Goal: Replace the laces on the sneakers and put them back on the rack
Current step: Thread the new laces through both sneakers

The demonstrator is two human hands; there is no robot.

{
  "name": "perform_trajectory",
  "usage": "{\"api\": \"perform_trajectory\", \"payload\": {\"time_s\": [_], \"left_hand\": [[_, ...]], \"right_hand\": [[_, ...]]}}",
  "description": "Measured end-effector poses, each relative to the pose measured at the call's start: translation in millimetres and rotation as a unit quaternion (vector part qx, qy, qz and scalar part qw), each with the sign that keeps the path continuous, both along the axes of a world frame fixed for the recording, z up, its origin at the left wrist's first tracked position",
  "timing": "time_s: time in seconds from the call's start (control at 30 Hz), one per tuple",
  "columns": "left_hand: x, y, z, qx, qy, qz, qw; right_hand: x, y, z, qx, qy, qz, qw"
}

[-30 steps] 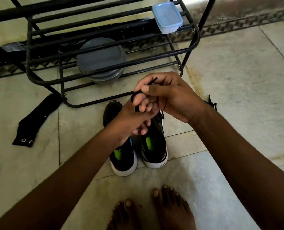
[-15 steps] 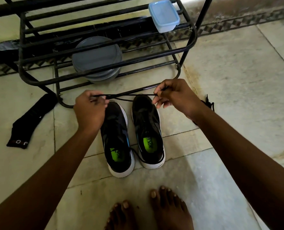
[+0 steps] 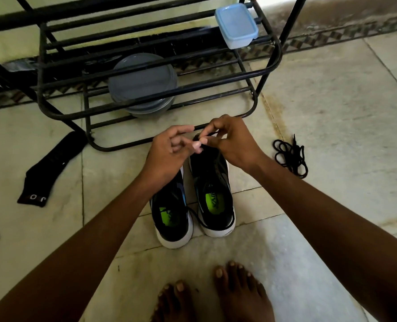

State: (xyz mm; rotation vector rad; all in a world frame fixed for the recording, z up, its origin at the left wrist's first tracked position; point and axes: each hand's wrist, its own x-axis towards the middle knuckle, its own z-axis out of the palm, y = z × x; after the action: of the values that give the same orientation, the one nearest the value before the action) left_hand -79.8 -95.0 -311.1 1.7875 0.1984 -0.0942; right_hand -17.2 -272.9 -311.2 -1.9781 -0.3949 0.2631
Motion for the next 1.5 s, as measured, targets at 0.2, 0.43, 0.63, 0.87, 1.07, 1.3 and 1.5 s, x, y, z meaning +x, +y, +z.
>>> {"api": "perform_trajectory", "payload": {"time_s": [0.2, 0.43, 0.63, 0.87, 1.07, 1.3, 1.5], "left_hand": [[-2, 9, -16, 0.109, -0.046, 0.008, 0.993], [-1, 13, -31, 0.271, -0.046, -0.031, 0.961], [0, 9, -38, 0.294, -0.024, -0.041, 0.954], [-1, 3, -35, 0.336, -0.03, -0.043, 0.94], [-3, -1, -34, 0.351, -0.019, -0.05, 0.935], [-5, -2, -32, 0.366, -0.018, -0.047, 0.929], [-3, -3, -31, 0.391, -0.031, -0.046, 0.919]], "right_hand": [[-6, -7, -21, 0.051, 0.064, -0.052, 0.995], [-12, -13, -43, 0.02, 0.136, -0.163, 0.977], [-12, -19, -48, 0.019, 0.144, -0.179, 0.973], [-17, -22, -53, 0.021, 0.148, -0.176, 0.973], [-20, -24, -55, 0.02, 0.147, -0.164, 0.975], [-22, -23, -53, 0.023, 0.147, -0.157, 0.976], [-21, -21, -50, 0.02, 0.145, -0.152, 0.977]]}}
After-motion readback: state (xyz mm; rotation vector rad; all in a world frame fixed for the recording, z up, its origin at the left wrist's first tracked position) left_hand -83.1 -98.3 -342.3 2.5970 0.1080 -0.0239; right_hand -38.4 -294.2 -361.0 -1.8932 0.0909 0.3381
